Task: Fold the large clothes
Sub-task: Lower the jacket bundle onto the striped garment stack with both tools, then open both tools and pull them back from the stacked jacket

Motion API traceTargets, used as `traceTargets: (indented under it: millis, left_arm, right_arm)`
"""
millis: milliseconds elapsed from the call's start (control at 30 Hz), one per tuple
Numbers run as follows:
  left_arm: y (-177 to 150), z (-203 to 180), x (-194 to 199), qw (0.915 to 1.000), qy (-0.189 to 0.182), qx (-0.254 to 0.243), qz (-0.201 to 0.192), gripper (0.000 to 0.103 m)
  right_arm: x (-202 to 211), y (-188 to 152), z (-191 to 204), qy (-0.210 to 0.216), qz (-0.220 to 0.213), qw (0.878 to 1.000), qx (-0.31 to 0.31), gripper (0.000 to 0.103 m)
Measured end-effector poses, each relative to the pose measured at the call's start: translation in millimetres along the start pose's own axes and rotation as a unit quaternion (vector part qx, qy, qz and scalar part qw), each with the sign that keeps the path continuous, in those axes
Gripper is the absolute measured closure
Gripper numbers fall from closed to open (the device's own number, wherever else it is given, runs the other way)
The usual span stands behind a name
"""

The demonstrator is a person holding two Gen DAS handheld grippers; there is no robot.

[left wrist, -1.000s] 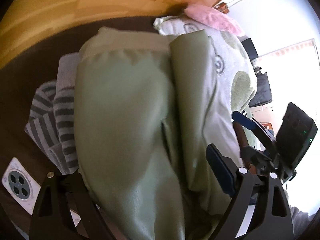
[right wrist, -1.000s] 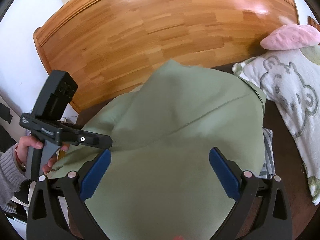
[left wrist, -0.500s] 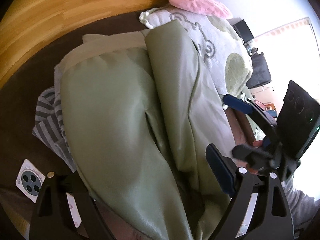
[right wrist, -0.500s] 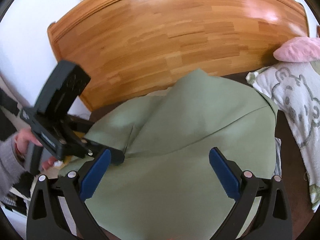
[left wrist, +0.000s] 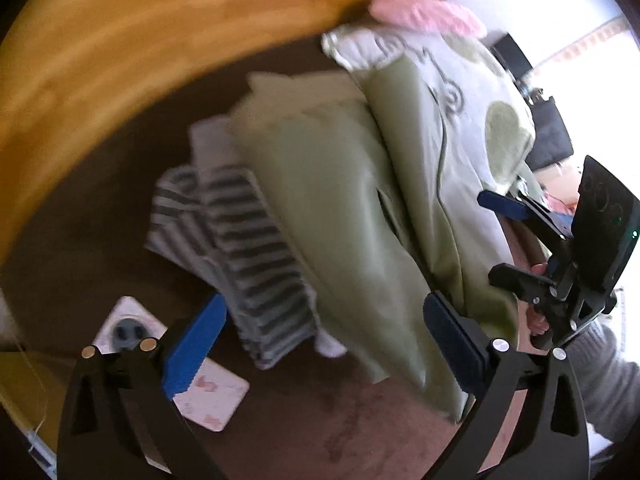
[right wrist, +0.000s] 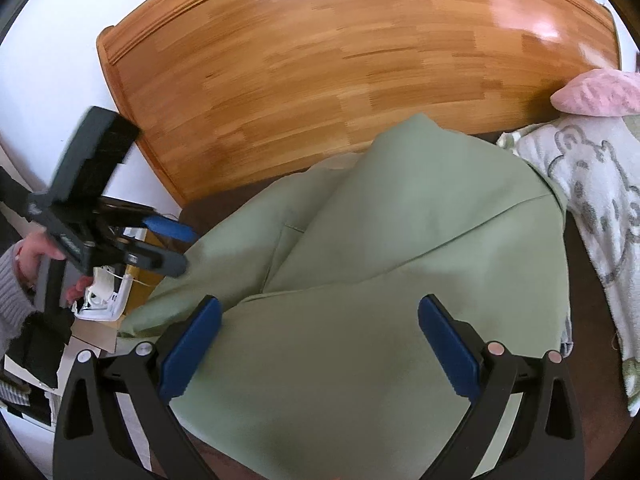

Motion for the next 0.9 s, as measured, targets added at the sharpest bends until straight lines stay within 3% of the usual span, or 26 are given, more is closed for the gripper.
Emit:
traceTargets:
  millis: [233,400,800,900]
  left_arm:
    - [-8,-14,50,0.99,0.132,-0.014,-0.048,0.007]
    - [-16,-49,83,0.9817,0.178,-0.022,-0.064,0.007]
    - [-59,-159,154,0.9758,0.19,0.016,-0.106,0.007]
    - [-78,-189,163,0.9722,0.21,0.007,-0.103,0.007]
  right_arm:
    - [34,4,-2,-0.025,-0.003,1.0,-0.012,0.006]
    - [80,5,-1,-0.043,-0.013,0.998,-0.037,0.006]
    - [220,-26,16,-0.064,-0.026,0.994,-0.083,0.006]
    - [255,-41,26,-0.073,-0.026,0.994,-0.078,0.006]
Point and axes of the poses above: each gripper's, at about its wrist camera, not at the fingertips, and x roughly against the way its jaws point, z to its left, y to its top, the point moved 10 cm from there along -x, roughly the way its jaws point, and after that the axes turned 8 degrees about -y, right-handed, at the moved point
